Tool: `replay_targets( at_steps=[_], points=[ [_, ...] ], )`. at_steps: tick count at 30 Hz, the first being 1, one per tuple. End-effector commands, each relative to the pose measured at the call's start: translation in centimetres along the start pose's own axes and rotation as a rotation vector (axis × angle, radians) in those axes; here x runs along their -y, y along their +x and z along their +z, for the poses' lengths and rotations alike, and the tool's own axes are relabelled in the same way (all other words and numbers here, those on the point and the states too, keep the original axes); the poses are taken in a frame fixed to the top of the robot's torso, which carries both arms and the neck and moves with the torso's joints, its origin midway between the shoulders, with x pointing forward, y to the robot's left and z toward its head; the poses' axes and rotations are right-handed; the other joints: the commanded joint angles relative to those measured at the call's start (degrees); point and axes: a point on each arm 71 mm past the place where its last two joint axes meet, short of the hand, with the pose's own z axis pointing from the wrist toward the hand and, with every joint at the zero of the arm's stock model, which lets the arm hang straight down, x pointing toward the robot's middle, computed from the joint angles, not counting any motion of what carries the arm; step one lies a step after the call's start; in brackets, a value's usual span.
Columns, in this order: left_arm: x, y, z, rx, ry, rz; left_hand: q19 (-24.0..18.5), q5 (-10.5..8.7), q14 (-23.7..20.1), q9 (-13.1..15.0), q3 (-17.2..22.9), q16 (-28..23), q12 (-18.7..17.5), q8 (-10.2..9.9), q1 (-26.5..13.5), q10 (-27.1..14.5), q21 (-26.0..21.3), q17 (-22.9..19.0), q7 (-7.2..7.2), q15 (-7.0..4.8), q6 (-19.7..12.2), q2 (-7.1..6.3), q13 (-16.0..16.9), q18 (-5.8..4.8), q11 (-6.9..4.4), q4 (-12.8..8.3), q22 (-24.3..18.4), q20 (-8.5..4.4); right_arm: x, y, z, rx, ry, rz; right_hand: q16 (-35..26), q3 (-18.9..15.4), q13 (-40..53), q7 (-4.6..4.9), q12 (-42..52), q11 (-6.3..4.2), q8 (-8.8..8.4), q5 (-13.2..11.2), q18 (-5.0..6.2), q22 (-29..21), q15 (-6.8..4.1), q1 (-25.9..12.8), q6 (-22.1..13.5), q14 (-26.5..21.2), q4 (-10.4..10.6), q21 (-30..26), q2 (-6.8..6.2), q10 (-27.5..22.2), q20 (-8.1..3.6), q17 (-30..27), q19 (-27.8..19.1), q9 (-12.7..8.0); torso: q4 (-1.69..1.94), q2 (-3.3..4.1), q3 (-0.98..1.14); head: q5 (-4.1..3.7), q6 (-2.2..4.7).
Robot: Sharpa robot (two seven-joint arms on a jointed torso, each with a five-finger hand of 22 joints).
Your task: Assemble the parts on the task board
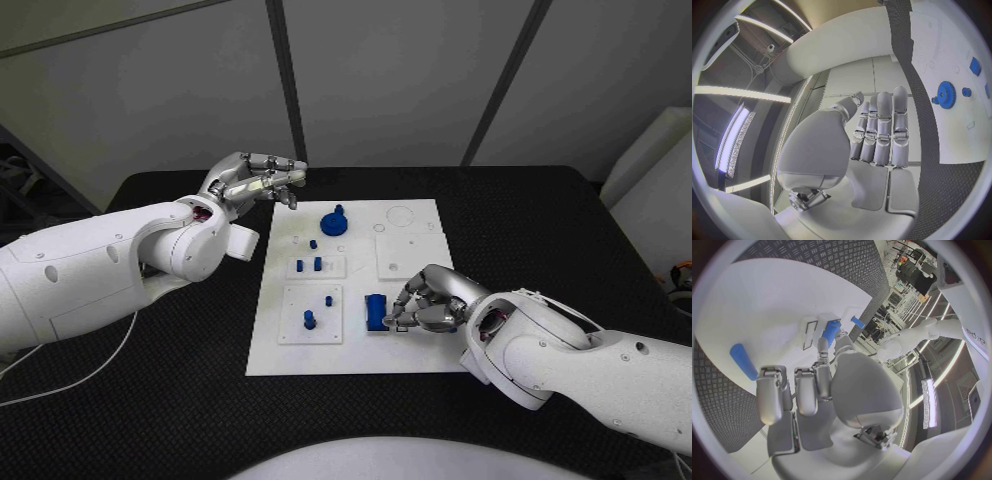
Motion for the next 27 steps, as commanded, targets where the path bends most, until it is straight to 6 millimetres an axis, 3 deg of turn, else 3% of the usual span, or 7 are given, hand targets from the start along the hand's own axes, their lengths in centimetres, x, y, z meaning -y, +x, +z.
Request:
replay_targets(
  at_steps=[1,9,12,16,19,27],
  points=[
    [0.1,0.1,0.0,-0.008,0.002,-0.005,-0.1,0.04,-0.3,-0.1,-0.4,-0.3,0.3,0.2,0.1,-0.4,-0.2,-0.1,0.21,0.17,-0.3,0.44,0.1,-0.12,-0.04,0.0,-0.1,0.12,-0.3,0.0,-0.1,-0.002,-0.036,-0.009,0.0,-0.1,3.3,-0.30,-0.3,-0.25,0.16,-0.5,-0.66,13.3,-0.29,0.5,-0.2,4.7,-0.4,-0.1,-0.09,-0.2,-0.35,8.5,4.1,0.1,-0.05,0.00,-0.01,0.03,-0.06],
    [0.1,0.1,0.0,-0.009,0.003,-0.005,-0.1,0.04,-0.4,-0.1,-0.5,-0.3,0.3,0.1,0.0,-0.4,-0.3,-0.1,0.26,0.19,-0.4,0.44,0.1,-0.13,0.00,0.1,-0.1,0.13,-0.2,-0.4,-0.3,0.025,-0.057,0.005,0.0,-0.4,3.2,-0.12,-0.4,-0.09,0.16,-0.9,-0.66,13.3,-0.17,-0.2,-0.3,4.7,0.0,-0.1,-0.23,-0.2,-0.29,8.5,4.1,0.2,-0.05,-0.01,0.00,-0.02,-0.10],
    [0.1,0.1,0.0,-0.010,0.006,-0.006,-0.1,0.04,-0.4,-0.1,-0.5,-0.3,0.3,0.1,0.0,-0.4,-0.3,-0.1,0.26,0.19,-0.4,0.44,0.1,-0.13,0.00,0.1,-0.1,0.13,0.2,-0.8,-0.6,0.030,-0.080,0.017,-0.1,0.0,2.8,0.06,-1.1,0.04,-0.31,-0.4,-0.61,13.2,-0.08,0.0,-1.0,4.6,0.1,-0.2,0.38,-0.6,-0.23,8.3,4.0,0.0,-0.08,0.00,0.01,-0.05,-0.01],
    [0.2,0.2,0.0,-0.018,0.015,-0.009,-0.1,0.04,-0.4,-0.1,-0.5,-0.3,0.3,0.1,0.0,-0.5,-0.3,-0.1,0.29,0.22,-0.5,0.41,0.1,-0.13,0.04,0.1,-0.1,0.15,1.1,-1.9,-1.6,0.048,-0.122,0.048,-0.7,1.1,0.9,1.60,-3.7,1.21,-3.46,1.3,-0.27,12.2,0.81,1.3,-4.2,4.4,-0.1,-1.3,1.59,-2.2,0.35,7.3,3.0,-1.3,-0.12,-0.03,-0.03,-0.32,0.05],
    [0.2,0.3,-0.1,-0.024,0.020,-0.011,-0.1,0.02,-0.4,-0.1,-0.6,-0.3,0.3,0.1,-0.1,-0.6,-0.4,-0.2,0.30,0.26,-0.6,0.32,0.1,-0.15,0.07,0.1,-0.2,0.18,2.1,-3.1,-2.5,0.063,-0.123,0.053,-1.0,1.6,0.1,2.20,-4.9,1.76,-5.32,2.8,-0.15,11.9,1.31,1.8,-4.6,4.3,-0.2,-1.6,1.92,-2.8,0.89,6.9,2.6,-2.2,-0.14,-0.03,-0.02,-0.57,0.19],
    [0.3,0.6,-0.1,-0.033,0.026,-0.015,-0.1,0.00,-0.5,-0.1,-0.8,-0.3,0.4,0.1,-0.3,-0.6,-0.5,-0.2,0.29,0.31,-0.6,0.26,0.1,-0.17,0.09,0.2,-0.2,0.23,5.5,-5.7,-4.2,0.133,-0.030,-0.055,-1.2,2.0,-0.9,2.22,-6.3,1.80,-7.56,5.9,-0.13,11.9,1.49,1.0,-2.8,4.2,0.9,-1.7,1.95,-3.1,1.31,6.6,2.6,-3.5,-0.18,0.00,-0.04,-1.71,0.46]
  ],
)
